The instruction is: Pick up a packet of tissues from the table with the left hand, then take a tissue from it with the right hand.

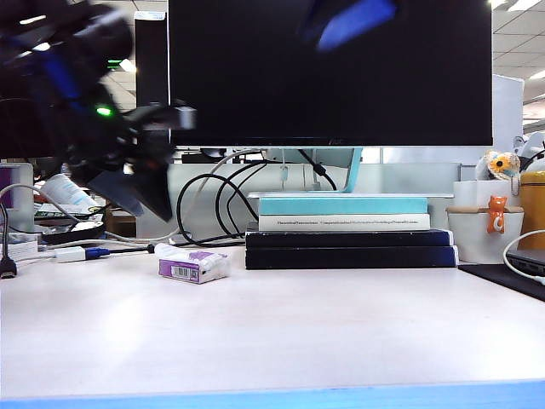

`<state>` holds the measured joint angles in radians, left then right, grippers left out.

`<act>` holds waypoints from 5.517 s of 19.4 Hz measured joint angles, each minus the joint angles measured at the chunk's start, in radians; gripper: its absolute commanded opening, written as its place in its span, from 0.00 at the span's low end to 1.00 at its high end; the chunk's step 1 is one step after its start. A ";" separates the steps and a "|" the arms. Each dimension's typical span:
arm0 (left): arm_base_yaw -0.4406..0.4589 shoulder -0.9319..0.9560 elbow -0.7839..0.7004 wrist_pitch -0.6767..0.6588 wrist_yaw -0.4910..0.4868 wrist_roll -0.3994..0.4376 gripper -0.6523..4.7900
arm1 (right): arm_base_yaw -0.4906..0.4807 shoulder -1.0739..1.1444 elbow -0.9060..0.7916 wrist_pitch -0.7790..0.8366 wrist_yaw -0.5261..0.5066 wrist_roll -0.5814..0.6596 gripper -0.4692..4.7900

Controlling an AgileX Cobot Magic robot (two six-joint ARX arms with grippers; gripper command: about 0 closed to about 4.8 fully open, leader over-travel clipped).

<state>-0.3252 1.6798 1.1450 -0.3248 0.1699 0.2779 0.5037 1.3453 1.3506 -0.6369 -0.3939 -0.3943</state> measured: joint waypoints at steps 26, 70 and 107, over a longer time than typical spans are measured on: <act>0.142 -0.105 -0.002 -0.063 0.117 -0.069 0.61 | 0.004 0.655 0.164 0.451 -0.204 0.242 0.82; 0.148 -0.191 -0.003 -0.157 0.517 0.131 0.55 | 0.066 0.641 0.383 0.125 0.132 0.038 0.12; 0.148 -0.274 -0.003 -0.350 1.062 0.306 0.39 | 0.151 0.389 0.379 -0.323 -0.149 -0.252 0.08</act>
<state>-0.1772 1.4063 1.1423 -0.6746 1.2316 0.5835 0.6552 1.7340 1.7298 -0.9596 -0.5426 -0.6460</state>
